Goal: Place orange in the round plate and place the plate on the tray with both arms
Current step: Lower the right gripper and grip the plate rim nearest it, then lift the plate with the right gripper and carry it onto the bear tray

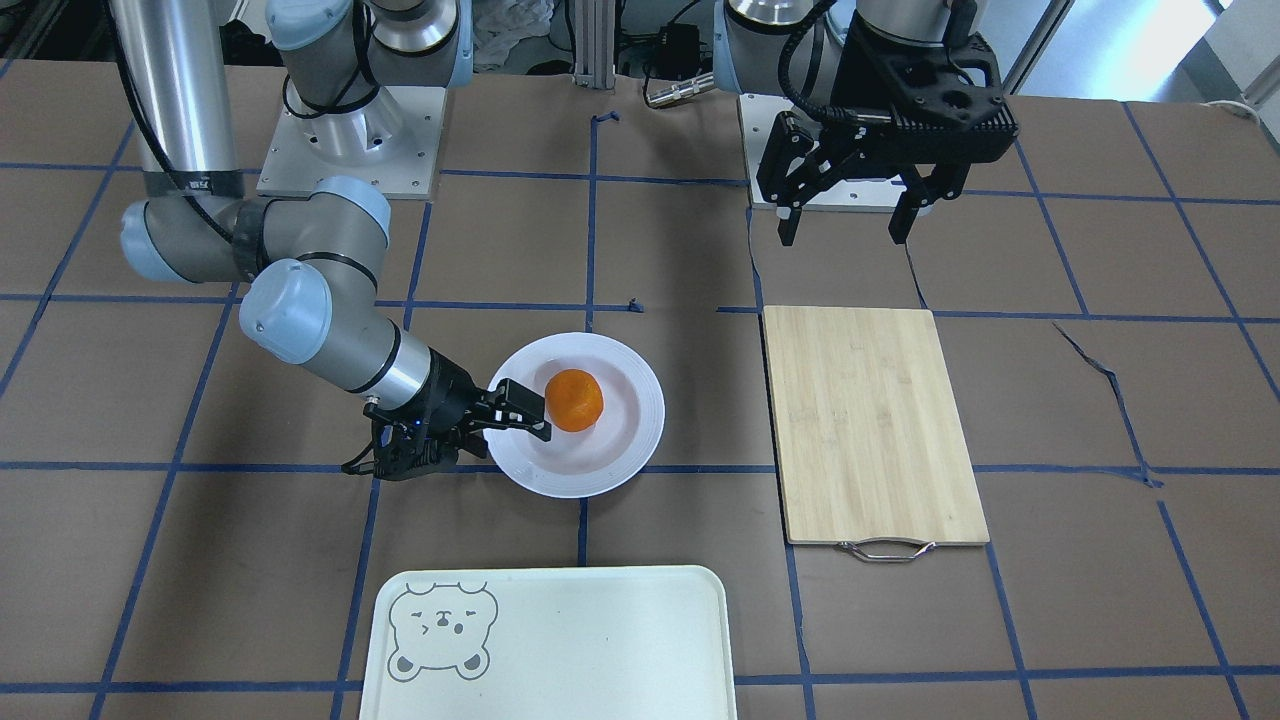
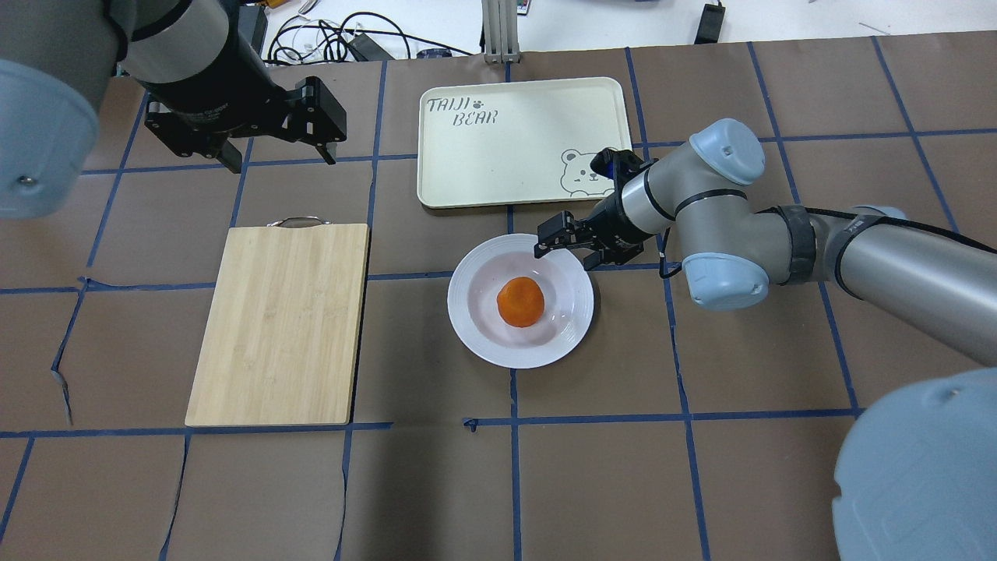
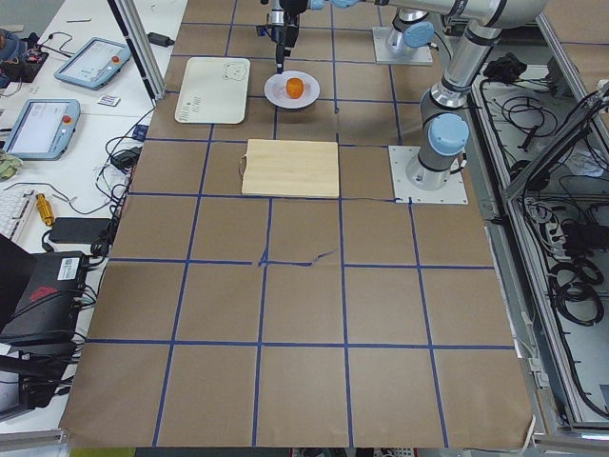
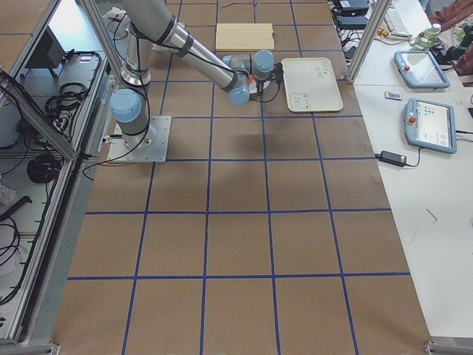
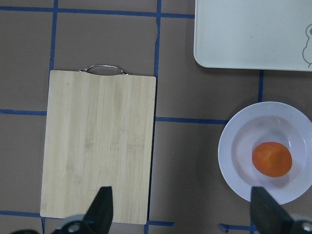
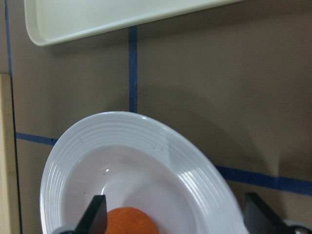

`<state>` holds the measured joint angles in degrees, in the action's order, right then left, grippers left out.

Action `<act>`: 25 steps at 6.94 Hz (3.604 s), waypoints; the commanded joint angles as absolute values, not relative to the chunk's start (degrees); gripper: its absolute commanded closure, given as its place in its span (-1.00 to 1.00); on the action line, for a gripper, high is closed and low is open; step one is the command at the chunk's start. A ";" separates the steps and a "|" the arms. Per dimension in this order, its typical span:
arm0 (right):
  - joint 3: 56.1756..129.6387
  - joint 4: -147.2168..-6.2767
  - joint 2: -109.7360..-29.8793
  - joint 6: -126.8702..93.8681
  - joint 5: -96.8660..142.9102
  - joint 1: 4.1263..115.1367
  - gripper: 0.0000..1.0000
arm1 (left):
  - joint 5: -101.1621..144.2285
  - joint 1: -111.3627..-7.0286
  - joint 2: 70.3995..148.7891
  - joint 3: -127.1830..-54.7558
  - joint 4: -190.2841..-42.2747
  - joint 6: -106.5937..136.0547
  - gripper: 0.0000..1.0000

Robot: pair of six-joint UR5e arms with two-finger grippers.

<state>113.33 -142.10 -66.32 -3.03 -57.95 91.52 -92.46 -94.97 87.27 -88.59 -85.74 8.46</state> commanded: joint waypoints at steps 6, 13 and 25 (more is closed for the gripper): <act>114.34 -137.38 -65.48 -4.48 -60.65 91.32 -1.00 | -92.55 -94.92 87.10 -88.51 -85.78 8.35 -1.00; 117.78 -132.13 -69.86 -6.68 -60.74 92.20 0.81 | -92.46 -94.92 86.92 -88.50 -85.78 8.35 -1.00; 74.11 -121.20 -46.43 -27.57 -56.69 88.85 0.98 | -92.55 -94.83 86.66 -88.59 -85.87 8.35 -1.00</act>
